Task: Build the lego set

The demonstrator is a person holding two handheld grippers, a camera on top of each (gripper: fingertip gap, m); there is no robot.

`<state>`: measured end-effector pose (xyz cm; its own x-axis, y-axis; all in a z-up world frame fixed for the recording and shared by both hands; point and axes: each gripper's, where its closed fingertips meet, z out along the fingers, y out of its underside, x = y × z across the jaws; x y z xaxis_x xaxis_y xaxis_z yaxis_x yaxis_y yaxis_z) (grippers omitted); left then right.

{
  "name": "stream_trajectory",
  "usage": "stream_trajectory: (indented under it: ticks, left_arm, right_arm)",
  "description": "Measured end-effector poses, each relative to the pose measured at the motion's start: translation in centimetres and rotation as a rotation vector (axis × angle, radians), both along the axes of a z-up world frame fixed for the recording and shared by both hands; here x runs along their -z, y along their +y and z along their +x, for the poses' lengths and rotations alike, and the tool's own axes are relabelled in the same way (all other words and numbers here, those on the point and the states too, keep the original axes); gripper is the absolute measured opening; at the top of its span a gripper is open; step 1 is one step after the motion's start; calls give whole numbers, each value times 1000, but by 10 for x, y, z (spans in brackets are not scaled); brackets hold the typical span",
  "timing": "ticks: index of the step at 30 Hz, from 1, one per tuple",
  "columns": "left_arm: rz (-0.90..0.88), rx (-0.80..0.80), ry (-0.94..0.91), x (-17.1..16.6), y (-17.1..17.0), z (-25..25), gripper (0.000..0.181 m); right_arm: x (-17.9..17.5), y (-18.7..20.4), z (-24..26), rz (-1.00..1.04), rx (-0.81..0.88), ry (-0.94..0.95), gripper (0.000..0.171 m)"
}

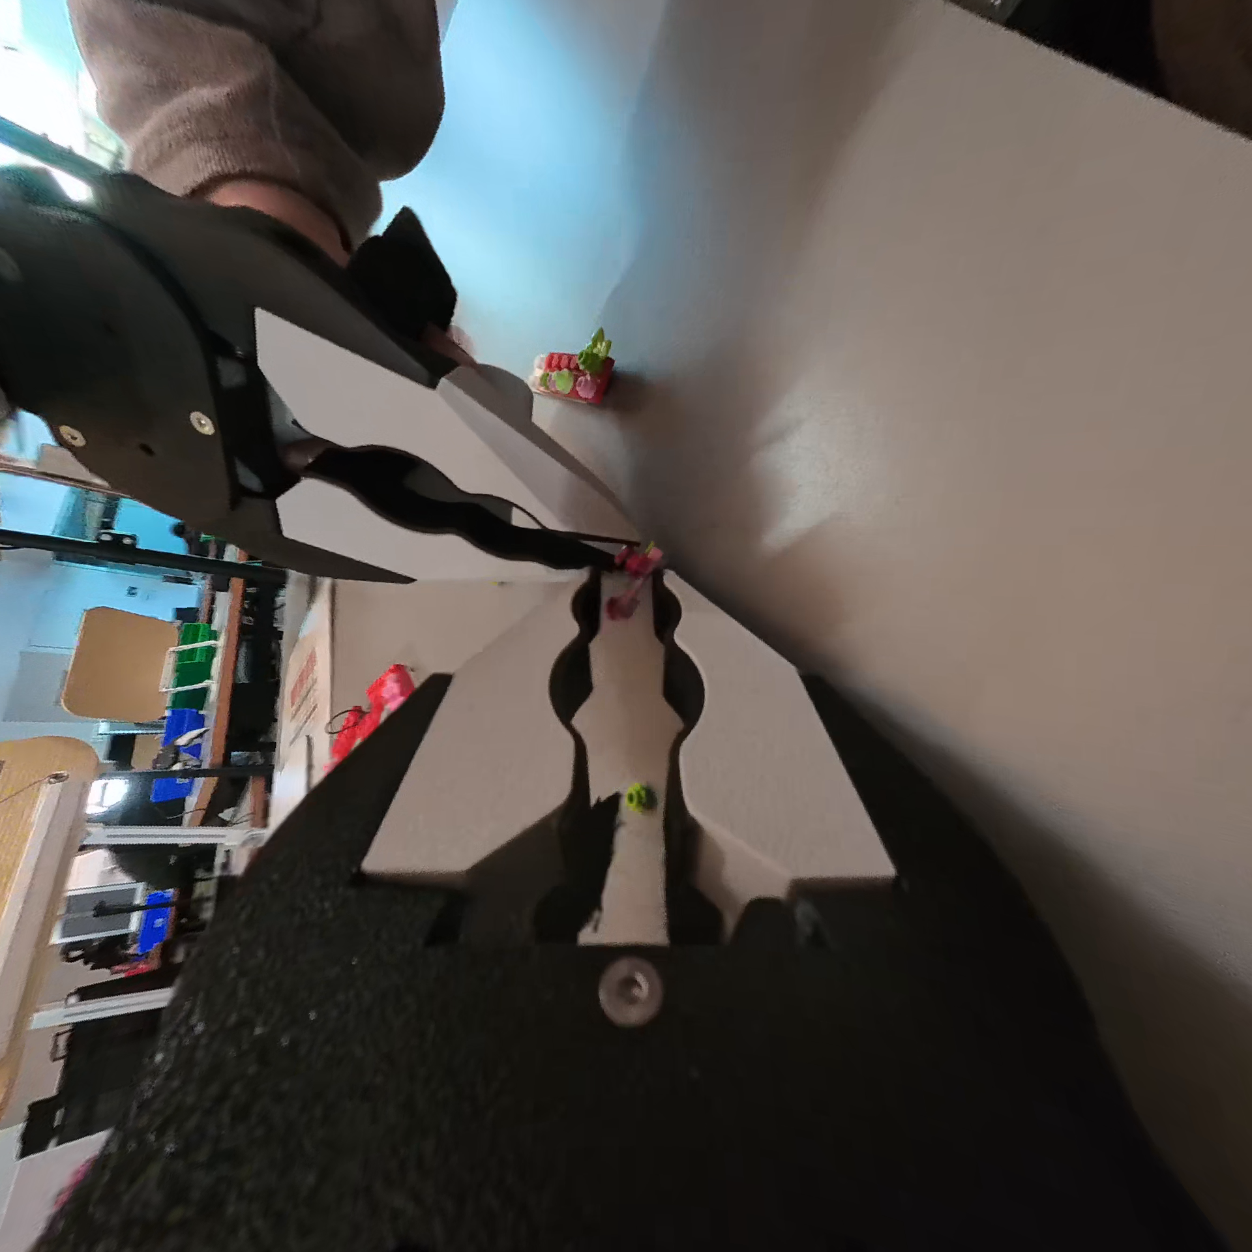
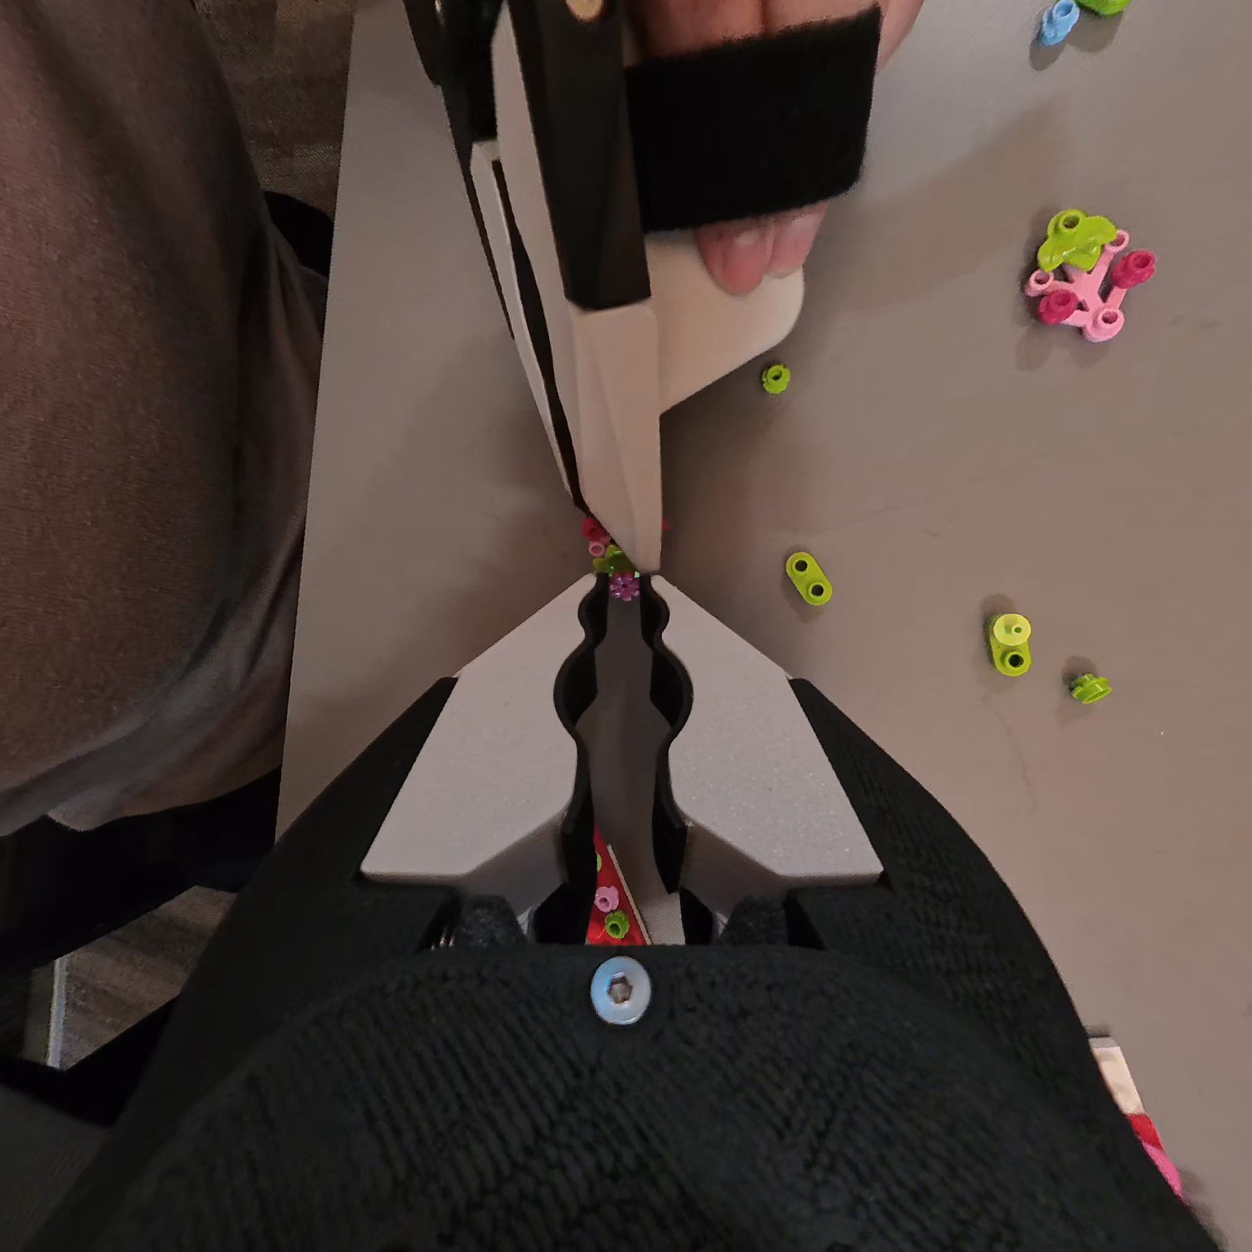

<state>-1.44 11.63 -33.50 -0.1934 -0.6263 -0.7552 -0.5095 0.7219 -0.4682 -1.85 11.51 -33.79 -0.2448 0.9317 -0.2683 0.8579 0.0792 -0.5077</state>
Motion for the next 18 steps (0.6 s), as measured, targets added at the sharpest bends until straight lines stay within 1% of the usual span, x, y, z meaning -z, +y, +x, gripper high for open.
stream_trajectory:
  ticks: [1, 5, 11, 12, 13, 14, 15, 18]
  left_arm:
    - [23, -2, -12, -2, 1, 1, 16]
    - [98, 6, -18, -2, 3, 2, 17]
    - [90, 21, -22, -2, 3, 4, 16]
    - [94, 25, -18, -1, 2, 4, 14]
    - [100, 38, 1, 2, 0, 4, 7]
    - [124, 45, 7, 3, 0, 4, 4]
    - [149, 50, 13, 3, -1, 4, 4]
    - [136, 41, 15, 3, 0, 4, 3]
  right_arm:
    - [0, 0, 0, -1, 1, -1, 8]
    - [0, 2, 2, 4, -1, -6, 8]
    - [0, 1, 5, 8, -13, -17, 8]
    - [0, 1, 5, 8, -12, -17, 8]
    - [0, 1, 4, 6, -11, -17, 8]
    - [0, 1, 4, 6, -13, -15, 8]
    - [-1, 1, 3, 10, -17, -19, 8]
    - [0, 1, 3, 25, -27, -32, 8]
